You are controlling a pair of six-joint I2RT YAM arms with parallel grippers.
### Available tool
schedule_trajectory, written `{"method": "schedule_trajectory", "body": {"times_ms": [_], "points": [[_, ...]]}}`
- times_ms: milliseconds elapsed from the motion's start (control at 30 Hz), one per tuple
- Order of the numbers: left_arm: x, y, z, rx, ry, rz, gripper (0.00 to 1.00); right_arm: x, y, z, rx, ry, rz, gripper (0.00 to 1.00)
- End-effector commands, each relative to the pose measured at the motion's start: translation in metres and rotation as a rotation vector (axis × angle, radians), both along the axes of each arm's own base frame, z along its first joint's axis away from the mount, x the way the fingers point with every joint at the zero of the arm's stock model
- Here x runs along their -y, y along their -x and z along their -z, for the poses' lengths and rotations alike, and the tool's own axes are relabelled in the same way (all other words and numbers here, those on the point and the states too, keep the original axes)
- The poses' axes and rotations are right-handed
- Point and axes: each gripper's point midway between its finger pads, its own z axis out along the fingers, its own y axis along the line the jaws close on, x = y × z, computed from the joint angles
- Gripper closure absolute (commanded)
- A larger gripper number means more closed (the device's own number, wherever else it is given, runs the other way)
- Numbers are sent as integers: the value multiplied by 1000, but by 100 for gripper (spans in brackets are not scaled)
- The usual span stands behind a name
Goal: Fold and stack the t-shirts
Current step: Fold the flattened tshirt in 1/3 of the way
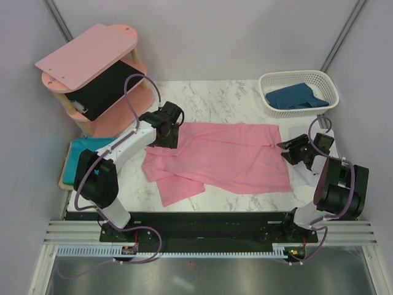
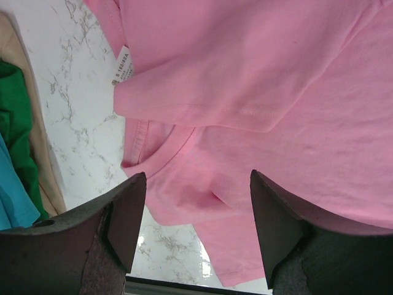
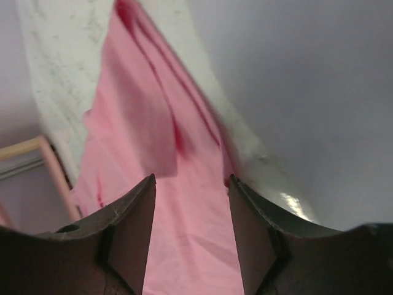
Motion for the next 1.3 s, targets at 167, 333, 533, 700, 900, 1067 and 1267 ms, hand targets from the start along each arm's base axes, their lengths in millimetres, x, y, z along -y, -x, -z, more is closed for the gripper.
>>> {"method": "schedule_trajectory", "body": {"times_ms": [167,333,533,700,900,1067,1267], "points": [[13,-10,3,52,54,-24,25,-23,-19,-47,187,-146,-59,41],[17,-9,8,45,61,-17,25,-11,-11,-56,144,-14,-56,39],[21,-7,15,31,63,-9,25,-10,-10,-86,209,29,-59,38],[23,-2,25,10,56,-8,25,-22,-14,-62,182,-92,-84,40],[22,1,33,-3,45,-8,25,-26,-10,-35,134,-136,-80,42],[22,2,35,-5,42,-12,25,-27,-14,-25,124,-168,-66,47],[20,3,41,-15,28,-13,25,-25,-23,-7,111,-199,-48,49]]}}
